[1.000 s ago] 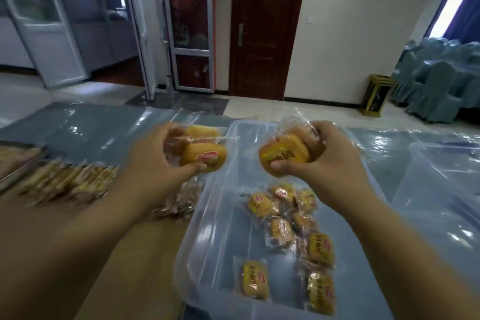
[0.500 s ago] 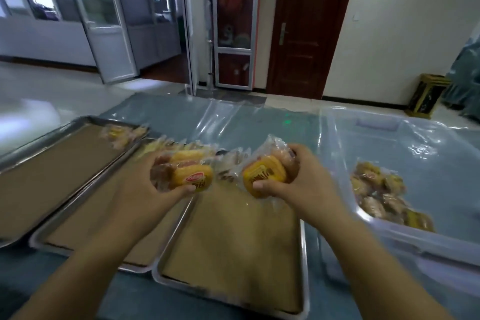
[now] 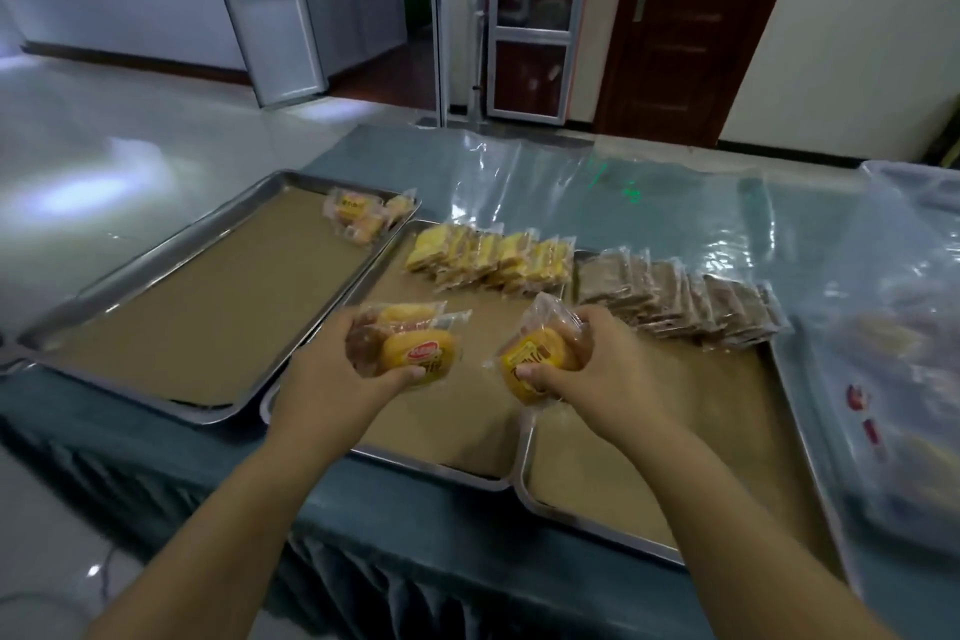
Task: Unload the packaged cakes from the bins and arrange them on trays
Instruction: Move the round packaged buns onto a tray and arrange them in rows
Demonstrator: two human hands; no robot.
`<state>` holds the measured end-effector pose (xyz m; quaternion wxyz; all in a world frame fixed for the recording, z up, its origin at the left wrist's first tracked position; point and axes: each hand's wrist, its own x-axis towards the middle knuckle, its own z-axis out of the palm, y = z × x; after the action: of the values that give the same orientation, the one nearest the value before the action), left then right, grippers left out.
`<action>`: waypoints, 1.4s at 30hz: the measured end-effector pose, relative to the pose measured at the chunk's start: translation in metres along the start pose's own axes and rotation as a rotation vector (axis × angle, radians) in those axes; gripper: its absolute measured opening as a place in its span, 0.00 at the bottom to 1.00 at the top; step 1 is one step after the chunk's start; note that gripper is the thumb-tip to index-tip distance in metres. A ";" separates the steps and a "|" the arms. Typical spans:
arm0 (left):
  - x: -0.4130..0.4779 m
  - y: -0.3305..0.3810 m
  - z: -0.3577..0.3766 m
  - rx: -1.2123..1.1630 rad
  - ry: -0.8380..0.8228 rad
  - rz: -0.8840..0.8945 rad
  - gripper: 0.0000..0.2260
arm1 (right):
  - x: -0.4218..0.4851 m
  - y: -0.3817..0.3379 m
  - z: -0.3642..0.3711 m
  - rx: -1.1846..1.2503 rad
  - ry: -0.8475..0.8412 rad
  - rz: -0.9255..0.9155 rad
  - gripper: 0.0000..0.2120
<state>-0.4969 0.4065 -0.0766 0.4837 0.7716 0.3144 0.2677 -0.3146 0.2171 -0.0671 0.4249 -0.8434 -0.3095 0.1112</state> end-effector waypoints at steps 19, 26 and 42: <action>0.203 -0.120 -0.165 0.038 -0.019 -0.129 0.24 | 0.175 -0.083 0.204 0.031 0.003 0.168 0.35; 0.276 -0.169 -0.196 0.042 -0.035 -0.155 0.25 | 0.226 -0.122 0.263 0.094 -0.025 0.257 0.30; 0.512 -0.252 -0.241 0.118 -0.130 -0.030 0.21 | 0.430 -0.207 0.412 0.021 0.021 0.309 0.31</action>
<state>-0.3894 1.0116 -0.1578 0.4610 0.8097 0.3091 0.1907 -0.2513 0.8417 -0.1246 0.4146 -0.8776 -0.1704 0.1697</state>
